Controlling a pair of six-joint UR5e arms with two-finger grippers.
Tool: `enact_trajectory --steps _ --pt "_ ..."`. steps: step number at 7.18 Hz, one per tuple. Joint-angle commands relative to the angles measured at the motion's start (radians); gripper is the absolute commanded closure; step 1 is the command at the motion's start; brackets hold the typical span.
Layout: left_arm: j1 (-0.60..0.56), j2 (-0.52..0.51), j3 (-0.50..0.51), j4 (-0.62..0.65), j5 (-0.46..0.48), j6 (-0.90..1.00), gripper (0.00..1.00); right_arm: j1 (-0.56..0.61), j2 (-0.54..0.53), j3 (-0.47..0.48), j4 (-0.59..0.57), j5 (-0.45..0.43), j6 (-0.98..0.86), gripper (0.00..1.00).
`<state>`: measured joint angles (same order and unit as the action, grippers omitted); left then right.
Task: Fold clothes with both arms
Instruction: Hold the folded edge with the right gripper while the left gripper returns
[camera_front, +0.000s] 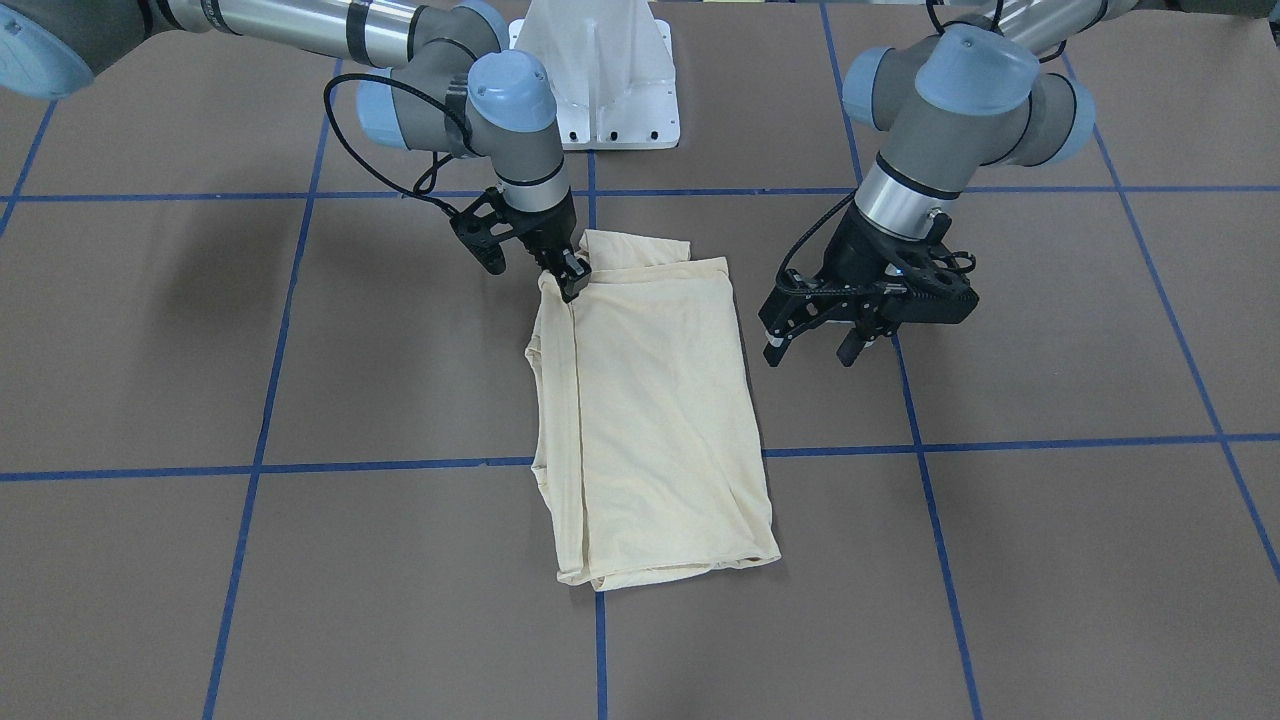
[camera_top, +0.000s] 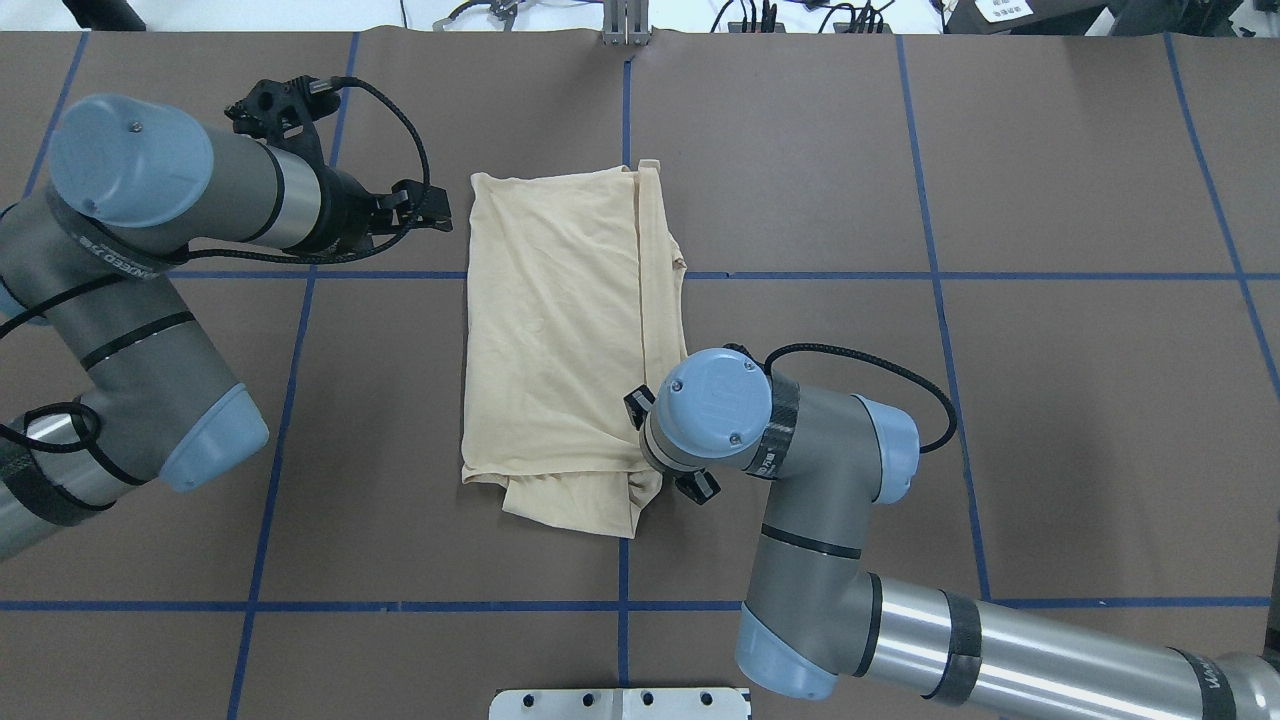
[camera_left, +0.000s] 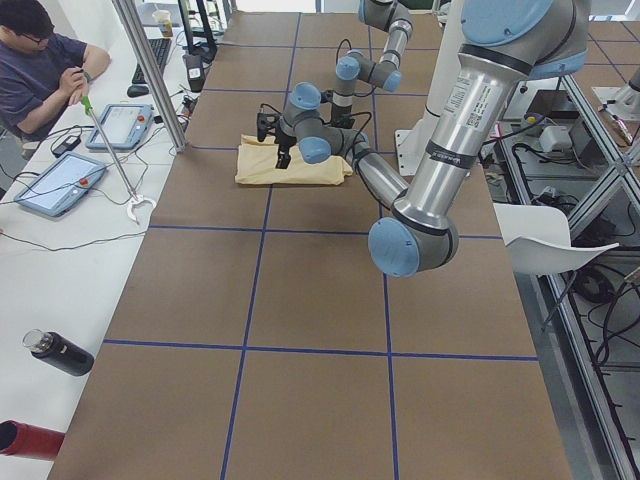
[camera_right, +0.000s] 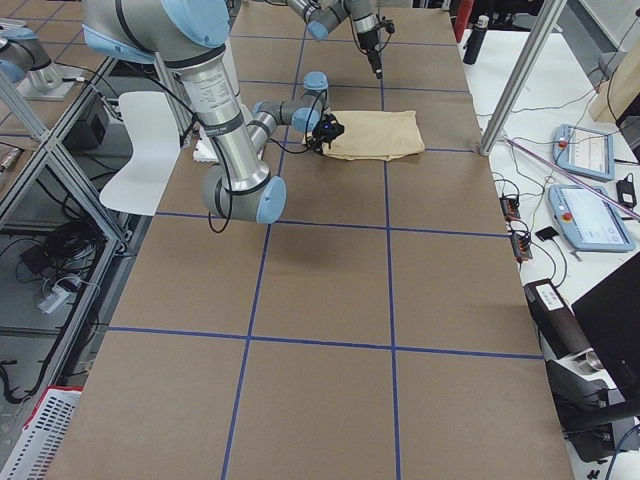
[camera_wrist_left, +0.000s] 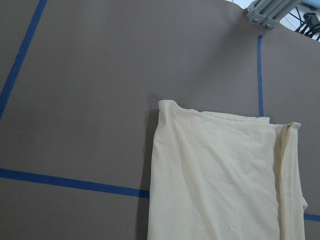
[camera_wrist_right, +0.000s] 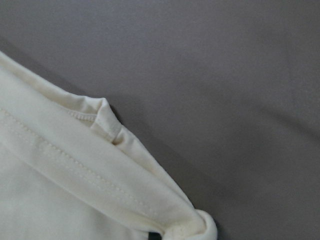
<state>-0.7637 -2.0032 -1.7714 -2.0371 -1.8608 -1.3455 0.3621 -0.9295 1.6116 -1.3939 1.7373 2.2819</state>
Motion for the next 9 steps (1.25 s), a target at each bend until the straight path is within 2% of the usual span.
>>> enact_trajectory --steps 1,4,6,7,9 --pt "0.003 0.000 0.006 0.000 0.002 0.000 0.01 0.000 0.015 -0.002 -0.001 -0.001 -0.001 1.00" --pt "0.003 0.001 0.007 0.000 0.002 0.002 0.04 0.000 0.018 0.005 -0.002 0.005 -0.002 1.00" --pt "0.006 0.001 0.009 0.002 0.000 0.000 0.08 0.011 0.009 0.062 -0.022 0.019 -0.004 1.00" --pt "0.026 0.004 0.004 0.002 -0.001 -0.001 0.08 0.018 0.006 0.089 -0.039 0.033 -0.007 1.00" --pt "0.110 0.043 -0.008 -0.009 0.003 -0.077 0.08 0.017 -0.002 0.079 -0.037 0.027 -0.012 1.00"
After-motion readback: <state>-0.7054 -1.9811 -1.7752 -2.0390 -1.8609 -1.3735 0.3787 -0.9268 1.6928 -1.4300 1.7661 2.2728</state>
